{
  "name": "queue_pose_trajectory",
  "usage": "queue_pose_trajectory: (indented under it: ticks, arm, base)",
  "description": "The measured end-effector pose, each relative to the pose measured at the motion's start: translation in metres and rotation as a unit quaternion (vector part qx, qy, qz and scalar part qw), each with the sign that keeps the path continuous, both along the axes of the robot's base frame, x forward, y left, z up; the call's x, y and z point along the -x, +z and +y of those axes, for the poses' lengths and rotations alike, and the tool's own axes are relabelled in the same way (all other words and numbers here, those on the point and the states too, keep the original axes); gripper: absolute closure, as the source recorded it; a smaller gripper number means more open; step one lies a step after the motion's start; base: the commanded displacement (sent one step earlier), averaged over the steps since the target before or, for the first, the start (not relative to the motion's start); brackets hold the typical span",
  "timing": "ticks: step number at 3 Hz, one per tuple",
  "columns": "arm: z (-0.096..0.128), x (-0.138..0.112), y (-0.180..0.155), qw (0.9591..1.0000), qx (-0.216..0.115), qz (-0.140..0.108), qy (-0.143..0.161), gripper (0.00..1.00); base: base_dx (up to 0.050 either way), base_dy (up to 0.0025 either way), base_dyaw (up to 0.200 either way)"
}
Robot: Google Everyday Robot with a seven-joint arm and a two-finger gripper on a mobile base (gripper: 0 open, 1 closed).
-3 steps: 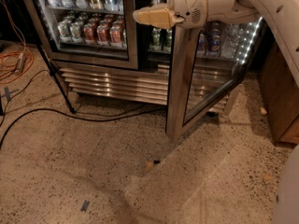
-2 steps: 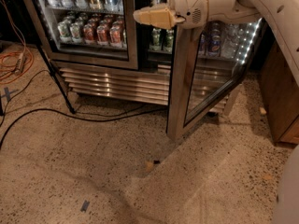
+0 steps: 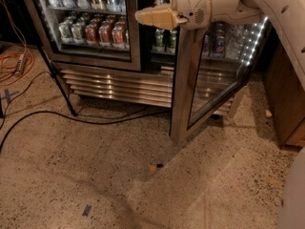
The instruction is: Open right fridge door
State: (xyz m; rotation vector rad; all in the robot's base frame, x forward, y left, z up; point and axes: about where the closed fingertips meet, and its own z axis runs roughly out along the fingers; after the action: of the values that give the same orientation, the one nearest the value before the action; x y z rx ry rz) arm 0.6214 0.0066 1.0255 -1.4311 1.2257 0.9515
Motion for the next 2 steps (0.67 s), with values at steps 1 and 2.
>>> queue_pose_trajectory:
  ticks: [1,2]
  arm:
    - [0.0000,0.0000,0.0000,1.0000,0.000,0.000,0.000,0.35]
    - [0.0000,0.0000,0.0000,1.0000,0.000,0.000,0.000,0.00]
  base:
    - [0.000,0.00000,0.000]
    - [-0.050,0.00000,0.000]
